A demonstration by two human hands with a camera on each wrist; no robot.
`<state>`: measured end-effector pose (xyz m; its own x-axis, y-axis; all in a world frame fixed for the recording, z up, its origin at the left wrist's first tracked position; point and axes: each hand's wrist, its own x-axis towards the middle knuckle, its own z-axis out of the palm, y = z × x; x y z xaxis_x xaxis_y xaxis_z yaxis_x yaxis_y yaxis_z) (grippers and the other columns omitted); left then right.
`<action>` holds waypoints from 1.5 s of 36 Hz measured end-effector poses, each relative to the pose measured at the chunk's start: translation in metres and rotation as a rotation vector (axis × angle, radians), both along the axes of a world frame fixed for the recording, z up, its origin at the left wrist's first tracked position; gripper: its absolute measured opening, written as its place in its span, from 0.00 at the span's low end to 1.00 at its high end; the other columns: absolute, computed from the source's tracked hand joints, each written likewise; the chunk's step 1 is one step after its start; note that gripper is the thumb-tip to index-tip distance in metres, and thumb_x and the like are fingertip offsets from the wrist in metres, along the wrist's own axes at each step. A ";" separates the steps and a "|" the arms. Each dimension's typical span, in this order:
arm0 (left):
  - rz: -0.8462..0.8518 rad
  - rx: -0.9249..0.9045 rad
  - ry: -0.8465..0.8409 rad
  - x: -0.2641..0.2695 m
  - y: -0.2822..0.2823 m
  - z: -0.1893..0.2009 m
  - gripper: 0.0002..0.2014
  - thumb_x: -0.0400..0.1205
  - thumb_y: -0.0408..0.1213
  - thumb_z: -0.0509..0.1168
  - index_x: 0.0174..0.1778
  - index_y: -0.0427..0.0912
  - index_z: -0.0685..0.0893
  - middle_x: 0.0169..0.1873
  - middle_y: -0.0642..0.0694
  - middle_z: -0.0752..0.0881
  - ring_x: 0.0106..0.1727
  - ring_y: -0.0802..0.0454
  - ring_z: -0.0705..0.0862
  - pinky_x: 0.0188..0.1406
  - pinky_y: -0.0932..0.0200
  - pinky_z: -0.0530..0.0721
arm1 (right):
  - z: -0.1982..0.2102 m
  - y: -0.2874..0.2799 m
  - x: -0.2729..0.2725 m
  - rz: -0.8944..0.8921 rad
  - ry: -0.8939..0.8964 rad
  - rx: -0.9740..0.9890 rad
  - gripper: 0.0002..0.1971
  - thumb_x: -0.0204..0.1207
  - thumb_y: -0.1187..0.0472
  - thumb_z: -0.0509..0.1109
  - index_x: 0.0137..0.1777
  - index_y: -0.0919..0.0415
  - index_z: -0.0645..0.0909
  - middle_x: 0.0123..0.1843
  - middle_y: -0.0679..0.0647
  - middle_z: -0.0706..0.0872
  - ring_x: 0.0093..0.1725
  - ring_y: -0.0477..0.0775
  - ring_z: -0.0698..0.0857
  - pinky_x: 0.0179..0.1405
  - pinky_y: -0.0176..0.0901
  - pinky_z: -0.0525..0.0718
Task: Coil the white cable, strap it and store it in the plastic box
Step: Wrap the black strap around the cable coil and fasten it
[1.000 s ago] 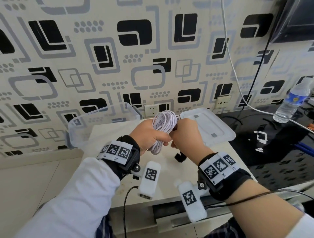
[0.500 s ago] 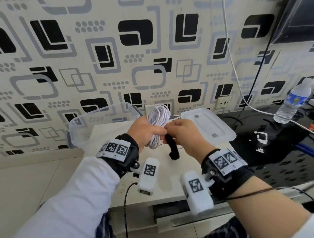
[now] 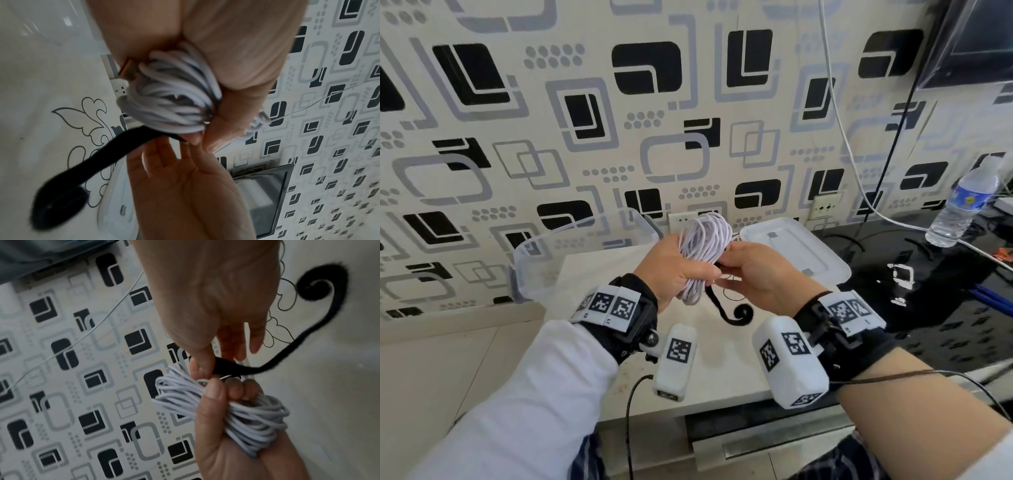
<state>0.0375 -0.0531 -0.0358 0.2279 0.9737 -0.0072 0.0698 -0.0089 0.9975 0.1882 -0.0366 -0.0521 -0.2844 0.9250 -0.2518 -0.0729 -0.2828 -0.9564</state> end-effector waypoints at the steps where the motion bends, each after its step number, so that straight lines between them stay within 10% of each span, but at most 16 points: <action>1: 0.004 0.000 -0.003 0.000 -0.001 0.000 0.23 0.63 0.25 0.73 0.57 0.31 0.85 0.39 0.34 0.83 0.38 0.42 0.83 0.37 0.53 0.83 | 0.000 0.000 -0.001 -0.039 -0.009 0.031 0.11 0.82 0.65 0.64 0.58 0.69 0.83 0.51 0.62 0.87 0.49 0.58 0.84 0.61 0.54 0.81; 9: 0.051 -0.003 -0.139 -0.010 0.007 -0.001 0.21 0.72 0.16 0.70 0.60 0.36 0.84 0.43 0.36 0.81 0.31 0.52 0.82 0.32 0.57 0.82 | 0.006 -0.006 -0.004 -0.211 -0.035 0.117 0.08 0.80 0.67 0.68 0.42 0.72 0.82 0.26 0.61 0.78 0.22 0.55 0.76 0.30 0.47 0.84; 13: 0.099 -0.041 -0.230 -0.014 0.010 -0.002 0.13 0.73 0.18 0.69 0.44 0.42 0.84 0.29 0.45 0.81 0.30 0.49 0.82 0.34 0.54 0.82 | 0.003 -0.008 -0.006 -0.214 -0.131 0.192 0.11 0.78 0.62 0.71 0.39 0.69 0.85 0.22 0.56 0.77 0.19 0.51 0.71 0.24 0.41 0.79; 16: 0.157 -0.047 -0.273 -0.016 0.012 -0.001 0.14 0.75 0.18 0.68 0.42 0.44 0.83 0.29 0.46 0.85 0.30 0.49 0.81 0.34 0.54 0.81 | 0.002 -0.008 -0.006 -0.210 -0.119 0.184 0.11 0.79 0.62 0.70 0.38 0.69 0.85 0.22 0.55 0.76 0.19 0.51 0.70 0.23 0.40 0.77; 21: 0.217 -0.015 -0.302 -0.017 0.010 -0.001 0.17 0.75 0.19 0.68 0.54 0.43 0.84 0.57 0.26 0.85 0.30 0.50 0.82 0.36 0.54 0.83 | 0.003 -0.008 -0.006 -0.226 -0.103 0.119 0.11 0.80 0.65 0.68 0.39 0.70 0.84 0.24 0.57 0.78 0.19 0.52 0.72 0.23 0.41 0.77; 27: 0.004 0.013 -0.058 -0.006 0.001 -0.003 0.22 0.68 0.17 0.73 0.54 0.41 0.85 0.34 0.46 0.86 0.37 0.49 0.86 0.40 0.52 0.85 | 0.003 -0.007 -0.009 -0.221 -0.176 0.112 0.13 0.82 0.69 0.62 0.36 0.68 0.82 0.23 0.57 0.80 0.21 0.52 0.74 0.21 0.41 0.75; 43: 0.005 0.080 0.156 0.004 -0.002 -0.006 0.22 0.58 0.19 0.73 0.49 0.35 0.86 0.40 0.29 0.87 0.40 0.41 0.86 0.45 0.43 0.87 | 0.001 -0.003 -0.011 -0.099 -0.315 0.187 0.08 0.72 0.74 0.66 0.41 0.68 0.87 0.30 0.65 0.86 0.25 0.59 0.81 0.30 0.46 0.80; 47: 0.044 0.101 0.171 -0.003 0.004 -0.006 0.22 0.63 0.19 0.70 0.50 0.42 0.86 0.39 0.39 0.89 0.40 0.45 0.88 0.42 0.51 0.88 | 0.005 -0.009 -0.009 0.086 -0.052 0.140 0.13 0.69 0.76 0.60 0.52 0.79 0.80 0.31 0.64 0.79 0.26 0.57 0.76 0.28 0.46 0.77; 54: 0.042 0.183 0.329 -0.010 0.006 -0.006 0.13 0.71 0.23 0.71 0.46 0.44 0.85 0.36 0.48 0.87 0.38 0.55 0.85 0.36 0.63 0.82 | 0.008 -0.016 -0.007 0.271 0.091 0.099 0.12 0.70 0.53 0.73 0.47 0.60 0.81 0.36 0.56 0.75 0.28 0.51 0.71 0.26 0.42 0.69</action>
